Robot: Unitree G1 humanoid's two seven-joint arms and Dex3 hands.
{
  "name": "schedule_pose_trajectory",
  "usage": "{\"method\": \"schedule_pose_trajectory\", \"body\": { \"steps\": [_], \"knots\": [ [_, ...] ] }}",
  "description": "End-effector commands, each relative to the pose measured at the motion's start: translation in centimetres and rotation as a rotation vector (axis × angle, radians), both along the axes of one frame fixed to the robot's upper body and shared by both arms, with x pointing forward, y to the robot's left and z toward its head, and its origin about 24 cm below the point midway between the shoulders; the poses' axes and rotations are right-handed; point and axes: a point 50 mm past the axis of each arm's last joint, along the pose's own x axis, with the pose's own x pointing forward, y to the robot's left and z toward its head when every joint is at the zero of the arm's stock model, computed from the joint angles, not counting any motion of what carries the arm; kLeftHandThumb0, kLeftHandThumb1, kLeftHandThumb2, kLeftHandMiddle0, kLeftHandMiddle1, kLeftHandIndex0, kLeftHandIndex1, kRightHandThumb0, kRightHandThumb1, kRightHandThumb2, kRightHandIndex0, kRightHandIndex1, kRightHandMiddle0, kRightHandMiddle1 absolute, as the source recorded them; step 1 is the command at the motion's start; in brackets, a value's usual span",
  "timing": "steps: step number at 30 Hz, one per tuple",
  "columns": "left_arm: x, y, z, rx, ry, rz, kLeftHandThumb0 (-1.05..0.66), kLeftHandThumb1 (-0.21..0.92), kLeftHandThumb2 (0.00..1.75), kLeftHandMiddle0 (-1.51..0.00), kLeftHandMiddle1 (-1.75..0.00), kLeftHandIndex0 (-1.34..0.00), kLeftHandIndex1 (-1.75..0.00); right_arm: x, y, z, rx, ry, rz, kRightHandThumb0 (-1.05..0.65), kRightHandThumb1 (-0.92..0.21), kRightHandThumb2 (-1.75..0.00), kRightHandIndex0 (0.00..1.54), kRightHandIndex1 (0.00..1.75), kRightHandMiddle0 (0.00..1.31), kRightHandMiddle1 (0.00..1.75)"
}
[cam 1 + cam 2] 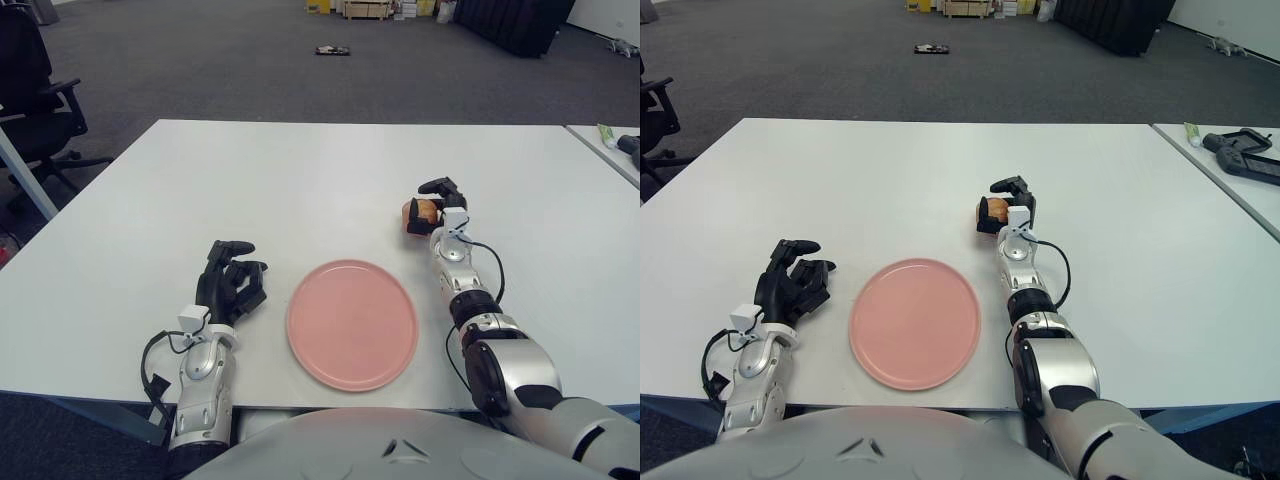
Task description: Put the apple into the plate.
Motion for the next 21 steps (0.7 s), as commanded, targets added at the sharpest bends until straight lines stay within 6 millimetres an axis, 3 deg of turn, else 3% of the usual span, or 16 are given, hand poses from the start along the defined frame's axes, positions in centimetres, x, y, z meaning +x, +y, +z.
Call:
{"method": "schedule_pose_trajectory", "body": {
  "steps": [1,21],
  "knots": [
    [0.0,-0.1,-0.6,-0.010,0.036,-0.007,0.00,0.56,0.97,-0.46,-1.54,-0.34,-1.75,-0.2,0.3,1.1,0.038,-0.075,0.029,0.00,-0.01,-1.67,0.86,1.71,0.61,1.75],
    [0.0,-0.3,-0.6,-0.011,0.033,0.003,0.00,0.56,0.96,-0.47,-1.51,-0.36,-1.75,-3.7,1.8,4.3,0.106,-0.288,0.282,0.00,-0.01,-1.66,0.86,1.70,0.60,1.75]
  ]
}}
